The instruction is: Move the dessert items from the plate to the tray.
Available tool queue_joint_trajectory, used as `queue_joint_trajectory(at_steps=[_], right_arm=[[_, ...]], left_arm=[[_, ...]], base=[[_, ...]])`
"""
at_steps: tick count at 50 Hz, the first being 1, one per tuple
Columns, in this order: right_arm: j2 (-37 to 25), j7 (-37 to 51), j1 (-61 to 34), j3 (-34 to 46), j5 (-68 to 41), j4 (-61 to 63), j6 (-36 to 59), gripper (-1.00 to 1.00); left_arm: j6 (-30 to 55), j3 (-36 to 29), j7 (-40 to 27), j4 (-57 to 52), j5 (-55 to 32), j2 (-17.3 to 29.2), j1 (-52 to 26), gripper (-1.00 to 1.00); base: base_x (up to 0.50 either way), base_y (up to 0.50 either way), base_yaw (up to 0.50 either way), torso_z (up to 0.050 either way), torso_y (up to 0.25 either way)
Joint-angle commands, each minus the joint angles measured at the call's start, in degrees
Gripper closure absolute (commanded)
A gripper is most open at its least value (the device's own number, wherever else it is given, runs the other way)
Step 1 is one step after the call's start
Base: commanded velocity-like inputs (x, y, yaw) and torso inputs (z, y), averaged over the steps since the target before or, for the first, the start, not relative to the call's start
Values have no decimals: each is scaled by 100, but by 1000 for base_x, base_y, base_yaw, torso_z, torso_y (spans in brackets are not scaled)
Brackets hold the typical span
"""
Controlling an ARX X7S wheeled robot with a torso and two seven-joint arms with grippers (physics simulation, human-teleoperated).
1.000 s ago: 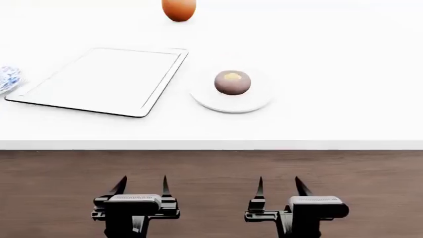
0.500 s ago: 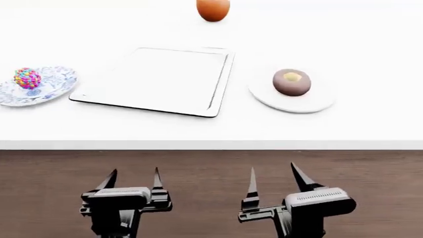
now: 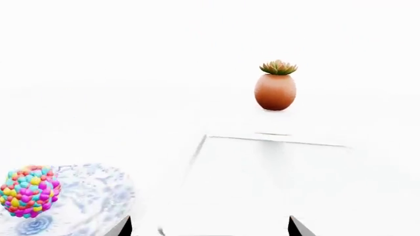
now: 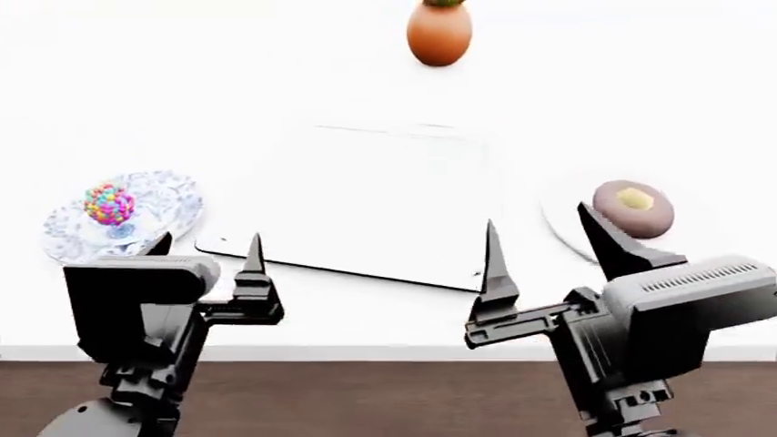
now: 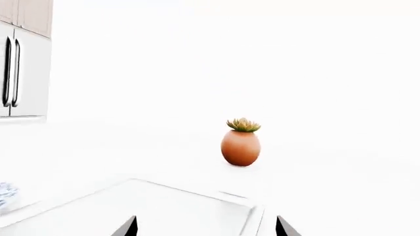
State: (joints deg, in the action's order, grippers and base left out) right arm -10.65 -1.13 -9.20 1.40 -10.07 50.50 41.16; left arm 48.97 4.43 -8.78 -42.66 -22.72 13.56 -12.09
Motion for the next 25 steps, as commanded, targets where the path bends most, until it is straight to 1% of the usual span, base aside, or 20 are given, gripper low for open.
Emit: queue_joint_trajectory(at_steps=[1,2,3,4,5,7,8,9,10,12,14,16,18,19,20,22,23,25], right_arm=[[-468,696,-2517,-1380,-2882,903,3488,-100],[-427,757,-2917,-1546,-3157,817,4206,-100],[-407,894,-3277,-1617,-3268,718,4764,-100],[-691,1396,-3465,-1492,-3875,419,4879,-100],[-1085,2255,-3695,-1337,-4734,2,4880,-100],[-1502,3974,-4293,-1242,-6453,-904,4867,-100],[-1639,4474,-4515,-1113,-7313,-1212,4852,-100],[-1755,4658,-4711,-953,-7430,-1484,4833,-100],[-1832,4708,-4827,-831,-7448,-1655,4805,-100],[-2006,4193,-4859,-536,-6921,-1604,4559,-100],[-2095,3869,-4777,-396,-6700,-1584,4390,-100],[-2058,4004,-4693,-513,-6976,-1813,4439,-100],[-1978,4675,-4614,-818,-7860,-2272,4445,-100],[-1980,4877,-4593,-918,-8170,-2350,4368,-100],[-2043,4872,-4602,-909,-8235,-2274,4391,-100],[-2120,5217,-4589,-920,-8675,-2449,4299,-100],[-2144,5206,-4594,-929,-8659,-2336,4292,-100],[-2177,5217,-4635,-905,-8808,-2193,4271,-100]], left_arm=[[3416,760,-34,-1120,-1524,286,-2275,-100],[3671,951,43,-1103,-1719,205,-2518,-100],[3984,1183,78,-1073,-1912,102,-2765,-100],[4095,1390,-175,-898,-2407,124,-2953,-100],[4097,1520,-706,-652,-3149,283,-3117,-100],[4091,1659,-1862,-148,-4629,638,-3463,-100],[4083,1683,-2302,84,-5159,768,-3608,-100],[4072,1742,-2738,394,-5678,872,-3781,-100],[4046,1753,-3039,612,-6047,957,-3908,-100],[3938,1652,-3072,718,-6069,1144,-4156,-100],[3887,1582,-3045,802,-6074,1282,-4293,-100],[3820,1427,-2959,817,-5828,1406,-4292,-100],[3763,1393,-2876,844,-5768,1487,-4229,-100],[3831,1455,-3085,943,-6009,1500,-4221,-100],[3874,1517,-3370,1044,-6416,1542,-4234,-100],[3897,1467,-3861,1131,-6942,1736,-4247,-100],[3800,1504,-4150,1232,-7185,1789,-4208,-100],[3710,1482,-4465,1239,-7557,1946,-4151,-100]], base=[[500,0,0,50,0],[500,0,0,50,0],[0,0,0,0,0],[0,0,0,0,0],[0,0,0,0,0],[0,0,0,0,0],[0,0,0,0,0],[0,0,0,0,0],[0,0,0,0,0],[0,0,0,0,0],[0,0,0,0,0],[0,0,0,0,0],[0,0,0,0,0],[0,0,0,0,0],[0,0,0,0,0],[0,0,0,0,0],[500,0,0,0,0],[500,0,0,25,0]])
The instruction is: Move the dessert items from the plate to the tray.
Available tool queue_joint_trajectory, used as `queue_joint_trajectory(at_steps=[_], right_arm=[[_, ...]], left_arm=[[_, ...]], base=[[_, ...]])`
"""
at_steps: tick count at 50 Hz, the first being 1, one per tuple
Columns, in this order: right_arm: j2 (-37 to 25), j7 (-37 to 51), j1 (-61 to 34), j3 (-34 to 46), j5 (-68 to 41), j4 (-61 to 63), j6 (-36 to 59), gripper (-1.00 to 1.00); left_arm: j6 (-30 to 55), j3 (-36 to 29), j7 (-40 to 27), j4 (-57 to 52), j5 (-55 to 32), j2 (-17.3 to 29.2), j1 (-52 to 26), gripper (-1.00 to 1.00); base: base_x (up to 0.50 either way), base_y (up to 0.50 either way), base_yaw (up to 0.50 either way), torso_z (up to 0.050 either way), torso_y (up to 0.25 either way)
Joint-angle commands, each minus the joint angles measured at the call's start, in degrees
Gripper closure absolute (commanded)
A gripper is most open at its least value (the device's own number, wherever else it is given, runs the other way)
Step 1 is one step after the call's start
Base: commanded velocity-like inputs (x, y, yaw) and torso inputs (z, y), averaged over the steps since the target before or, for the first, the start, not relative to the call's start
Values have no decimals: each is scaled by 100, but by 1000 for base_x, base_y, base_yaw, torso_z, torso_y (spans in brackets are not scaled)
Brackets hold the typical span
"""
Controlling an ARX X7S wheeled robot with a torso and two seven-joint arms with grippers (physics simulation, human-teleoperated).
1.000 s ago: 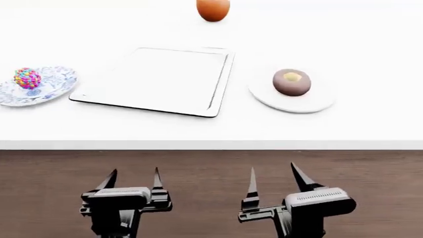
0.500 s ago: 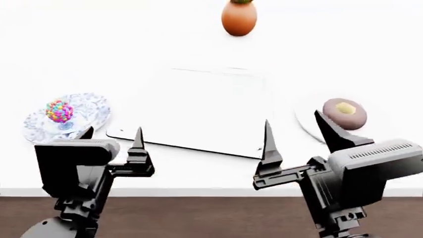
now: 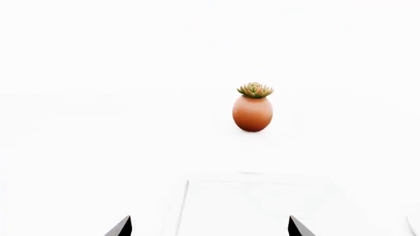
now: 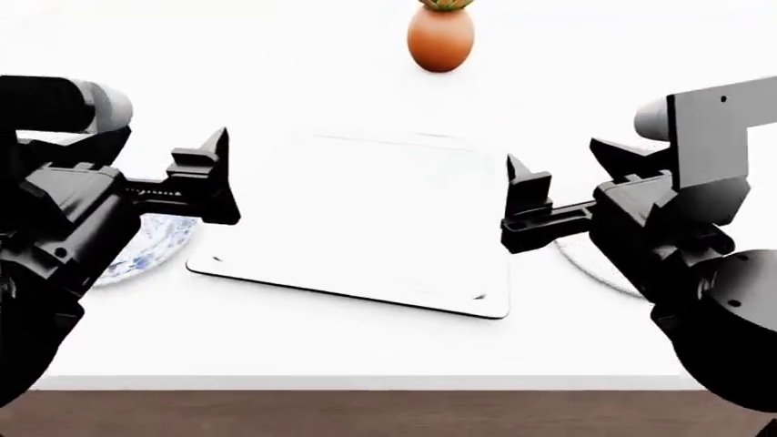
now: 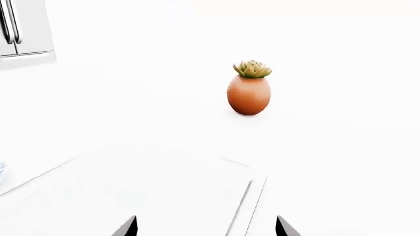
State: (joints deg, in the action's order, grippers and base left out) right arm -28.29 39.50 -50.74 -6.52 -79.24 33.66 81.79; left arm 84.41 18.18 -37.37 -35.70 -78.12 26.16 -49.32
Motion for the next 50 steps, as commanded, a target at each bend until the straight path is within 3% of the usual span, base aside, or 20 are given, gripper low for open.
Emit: queue_joint_trajectory(at_steps=[1,8,18,29,42,50], right_arm=[[-439,1193,-540,-72,-1986,-463,204,-100],[-453,843,-1031,128,-2079,-280,241,-100],[-297,316,-1033,173,-1672,-161,126,-100],[-377,611,-1213,535,-1695,-302,128,-100],[-576,251,-954,547,-1203,-273,-38,-100],[-1236,923,-752,594,-1585,-574,165,-100]], left_arm=[[81,105,-1753,547,-2234,751,-407,-100],[-181,-30,-1977,586,-2749,879,-368,-100],[-419,-533,-2273,676,-3164,896,-538,-100],[-458,-482,-2131,636,-3054,956,-439,-100],[-455,-452,-1926,733,-2709,1020,-374,-100],[-402,-332,-1649,665,-2373,1041,-69,-100]], base=[[500,0,0,25,0],[500,0,0,22,24],[474,91,0,40,54],[47,182,0,0,0],[0,148,0,0,0],[0,0,0,0,0]])
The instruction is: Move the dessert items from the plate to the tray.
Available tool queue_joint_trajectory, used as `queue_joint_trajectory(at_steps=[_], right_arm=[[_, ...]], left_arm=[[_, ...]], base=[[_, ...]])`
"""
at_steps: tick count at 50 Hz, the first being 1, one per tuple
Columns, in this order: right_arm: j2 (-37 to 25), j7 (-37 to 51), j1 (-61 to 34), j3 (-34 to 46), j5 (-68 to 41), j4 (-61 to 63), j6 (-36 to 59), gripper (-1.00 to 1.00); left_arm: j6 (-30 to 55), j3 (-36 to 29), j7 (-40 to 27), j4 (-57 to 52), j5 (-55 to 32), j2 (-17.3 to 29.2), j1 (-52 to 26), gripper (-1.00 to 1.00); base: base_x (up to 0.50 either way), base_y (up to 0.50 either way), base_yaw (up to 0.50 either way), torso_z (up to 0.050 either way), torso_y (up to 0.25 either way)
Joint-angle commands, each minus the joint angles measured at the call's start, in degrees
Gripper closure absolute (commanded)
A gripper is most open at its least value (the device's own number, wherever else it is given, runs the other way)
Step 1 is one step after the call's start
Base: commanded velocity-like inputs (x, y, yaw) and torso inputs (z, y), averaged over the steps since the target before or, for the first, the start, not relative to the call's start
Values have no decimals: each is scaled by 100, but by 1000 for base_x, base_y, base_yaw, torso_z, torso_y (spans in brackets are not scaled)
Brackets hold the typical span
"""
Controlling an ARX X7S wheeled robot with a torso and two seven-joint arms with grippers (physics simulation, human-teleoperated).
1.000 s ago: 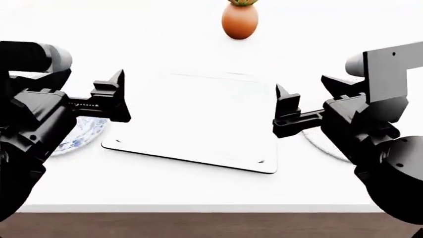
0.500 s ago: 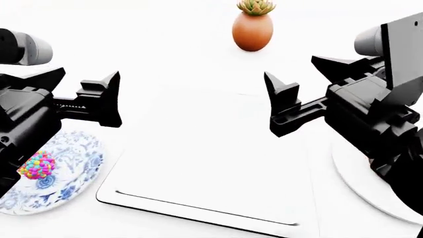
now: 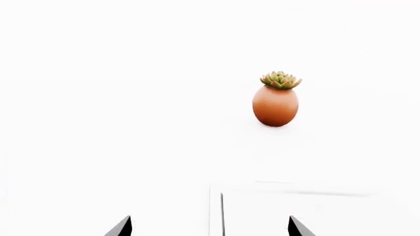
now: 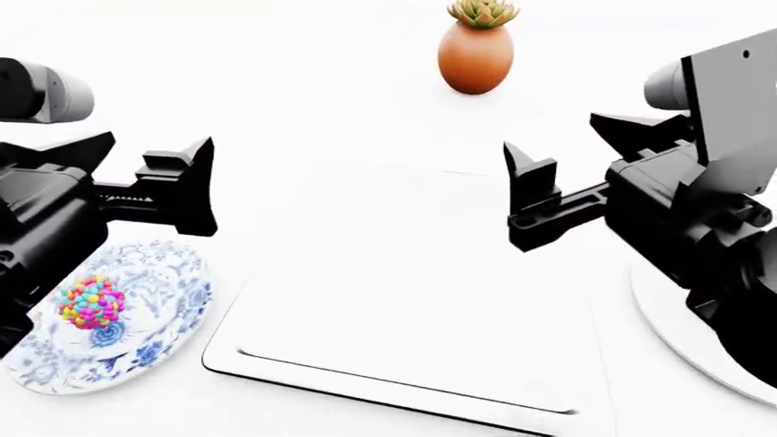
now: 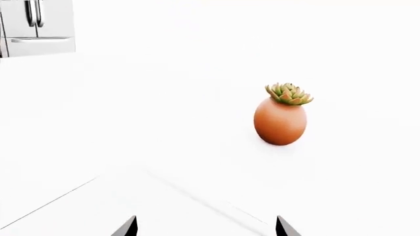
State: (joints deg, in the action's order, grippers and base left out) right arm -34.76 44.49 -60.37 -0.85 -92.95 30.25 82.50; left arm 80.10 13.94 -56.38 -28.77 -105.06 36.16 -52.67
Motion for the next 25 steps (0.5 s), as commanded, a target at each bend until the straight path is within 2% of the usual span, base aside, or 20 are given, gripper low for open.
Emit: queue_joint_trajectory(at_steps=[1,4,7,12,18,21,25], right_arm=[[-733,432,226,9,-280,-194,143,-100],[-1376,841,286,47,-1113,-186,172,-100],[-1924,968,544,-146,-1377,-264,147,-100],[-2422,984,709,-127,-1781,-609,111,-100],[-3136,1513,103,1022,-2963,-1513,24,-100],[-3264,1650,-54,1512,-3272,-1659,151,-100],[-3247,1570,13,1645,-3200,-1738,246,-100]], left_arm=[[29,114,270,-38,346,56,308,-100],[31,149,333,-73,438,84,391,-100],[50,182,574,-115,724,30,506,-100],[28,79,1058,-59,1307,-75,538,-100],[-103,-212,1617,91,2012,-149,400,-100],[-98,-397,1724,232,2140,-150,135,-100],[-266,-527,2027,232,2474,-159,214,-100]], base=[[0,0,0,0,0],[0,0,0,0,0],[0,0,0,0,0],[0,0,0,0,0],[0,0,0,0,0],[0,0,0,0,0],[0,0,0,0,0]])
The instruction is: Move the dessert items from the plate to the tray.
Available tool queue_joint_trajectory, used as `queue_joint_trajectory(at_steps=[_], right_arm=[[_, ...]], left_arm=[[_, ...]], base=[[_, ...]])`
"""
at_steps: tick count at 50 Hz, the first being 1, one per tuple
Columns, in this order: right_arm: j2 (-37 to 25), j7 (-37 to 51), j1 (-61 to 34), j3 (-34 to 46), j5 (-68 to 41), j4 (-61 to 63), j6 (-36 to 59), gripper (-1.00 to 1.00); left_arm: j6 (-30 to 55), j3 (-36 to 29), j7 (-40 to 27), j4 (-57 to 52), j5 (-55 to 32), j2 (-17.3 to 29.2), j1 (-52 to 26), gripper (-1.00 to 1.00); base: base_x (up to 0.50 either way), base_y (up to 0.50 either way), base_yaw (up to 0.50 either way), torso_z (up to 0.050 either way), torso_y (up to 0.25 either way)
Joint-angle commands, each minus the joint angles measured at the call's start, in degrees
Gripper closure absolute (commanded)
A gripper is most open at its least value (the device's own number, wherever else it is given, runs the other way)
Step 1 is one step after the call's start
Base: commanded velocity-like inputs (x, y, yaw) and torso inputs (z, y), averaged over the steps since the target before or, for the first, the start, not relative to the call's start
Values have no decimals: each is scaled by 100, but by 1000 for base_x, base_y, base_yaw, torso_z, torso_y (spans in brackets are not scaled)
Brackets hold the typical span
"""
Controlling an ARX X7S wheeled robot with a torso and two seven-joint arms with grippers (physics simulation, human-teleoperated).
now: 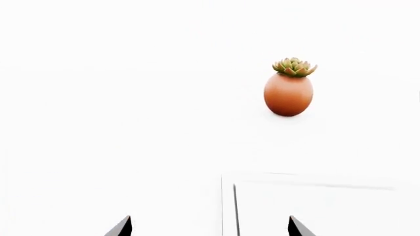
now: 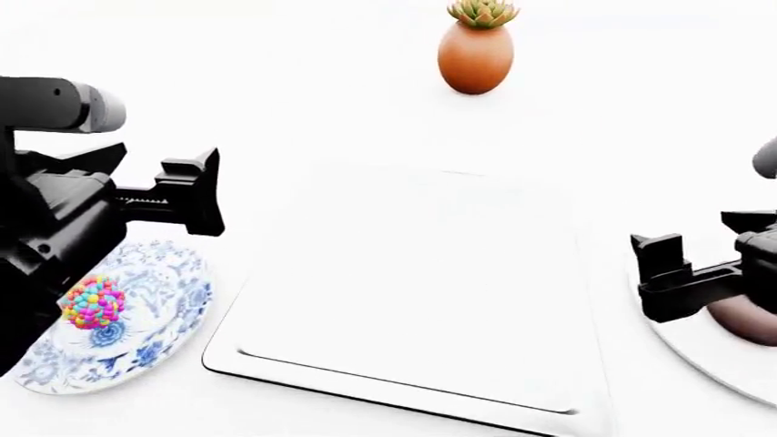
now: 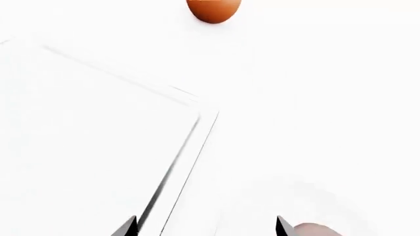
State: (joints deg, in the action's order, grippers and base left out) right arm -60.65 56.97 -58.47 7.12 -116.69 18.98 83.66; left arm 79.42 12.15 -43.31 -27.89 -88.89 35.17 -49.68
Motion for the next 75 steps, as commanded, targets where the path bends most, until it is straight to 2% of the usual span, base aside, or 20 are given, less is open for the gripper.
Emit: queue_joint_trajectory(at_steps=[1,9,15,22,28,33,39,45,57,75], right_arm=[[-650,297,-200,867,-778,-670,157,-100],[-648,160,-620,980,-344,-1174,320,-100],[-779,42,-723,1022,-212,-1400,321,-100],[-408,-843,-525,964,687,-1994,362,-100],[-96,-1819,-799,1461,1660,-2523,530,-100],[-61,-2465,-1501,2258,2362,-2944,593,-100],[-328,-2540,-2247,2907,2374,-3239,569,-100],[-327,-2990,-2435,3198,2743,-3367,402,-100],[-115,-3465,-2057,3410,2969,-3685,-120,-100],[-93,-3713,-1710,3551,3096,-3808,-481,-100]], left_arm=[[-254,-370,797,139,951,-60,-23,-100],[-570,-488,1173,175,1369,-63,238,-100],[-609,-522,1193,190,1392,-56,258,-100],[-641,-601,1220,162,1420,-66,357,-100],[-750,-655,1293,164,1583,-41,532,-100],[-876,-750,1411,206,1775,-38,623,-100],[-989,-933,1527,398,2004,-93,494,-100],[-984,-1084,1539,446,2076,-125,351,-100],[-1000,-733,1332,86,1797,45,665,-100],[-986,-610,1225,-214,1563,198,787,-100]], base=[[0,0,0,0,0],[0,0,0,0,0],[0,0,0,0,0],[0,0,0,0,0],[0,0,0,0,0],[0,0,0,0,0],[0,0,0,0,0],[0,0,0,0,0],[0,0,0,0,0],[0,0,0,0,-47]])
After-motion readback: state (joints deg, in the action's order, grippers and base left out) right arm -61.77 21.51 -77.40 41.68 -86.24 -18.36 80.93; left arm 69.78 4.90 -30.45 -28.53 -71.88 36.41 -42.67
